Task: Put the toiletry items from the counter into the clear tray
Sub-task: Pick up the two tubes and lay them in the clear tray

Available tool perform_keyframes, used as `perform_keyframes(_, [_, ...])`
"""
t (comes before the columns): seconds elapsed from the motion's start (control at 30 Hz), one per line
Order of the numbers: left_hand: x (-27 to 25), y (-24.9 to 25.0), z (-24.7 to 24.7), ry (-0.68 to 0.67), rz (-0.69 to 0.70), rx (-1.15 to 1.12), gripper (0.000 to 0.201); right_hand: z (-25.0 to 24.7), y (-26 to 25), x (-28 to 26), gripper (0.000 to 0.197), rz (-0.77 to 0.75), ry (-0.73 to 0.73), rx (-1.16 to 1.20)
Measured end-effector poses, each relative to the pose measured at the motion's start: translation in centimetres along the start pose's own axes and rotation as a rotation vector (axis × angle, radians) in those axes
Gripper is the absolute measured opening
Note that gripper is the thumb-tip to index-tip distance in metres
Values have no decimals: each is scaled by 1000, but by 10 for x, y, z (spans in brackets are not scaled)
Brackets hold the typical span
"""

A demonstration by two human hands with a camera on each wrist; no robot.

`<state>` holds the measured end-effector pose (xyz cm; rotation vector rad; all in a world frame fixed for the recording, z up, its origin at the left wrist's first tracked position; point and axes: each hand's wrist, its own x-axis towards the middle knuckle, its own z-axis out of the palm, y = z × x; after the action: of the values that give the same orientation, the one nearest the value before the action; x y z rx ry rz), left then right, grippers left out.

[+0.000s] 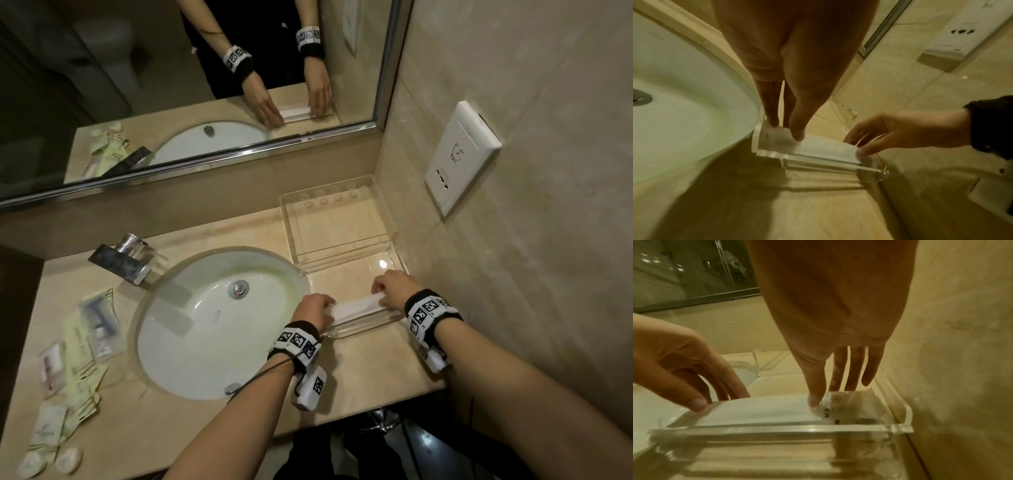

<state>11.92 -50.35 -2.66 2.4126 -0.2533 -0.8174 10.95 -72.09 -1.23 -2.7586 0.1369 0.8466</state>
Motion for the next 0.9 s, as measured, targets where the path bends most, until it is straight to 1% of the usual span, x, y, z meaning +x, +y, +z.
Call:
perform_keyframes(0.13, [1, 1, 7, 53, 11, 43, 39, 1, 5, -2, 34, 44, -5, 21])
perform_keyframes(0.27, [2, -1, 13, 83, 39, 92, 34, 7, 9, -4, 34, 95, 25, 41])
perform_keyframes(0.37, [4, -1, 15, 72, 63, 114, 33, 11, 12, -6, 38, 114, 44, 37])
perform_keyframes(0.5, [4, -2, 15, 46, 85, 149, 41, 15, 15, -9, 35, 126, 84, 18])
perform_keyframes(0.8, [0, -3, 11, 99, 90, 83, 40, 12, 12, -12, 37, 107, 71, -3])
perform_keyframes(0.9, [-4, -6, 3, 136, 94, 14, 36, 8, 4, -13, 37, 100, 112, 81])
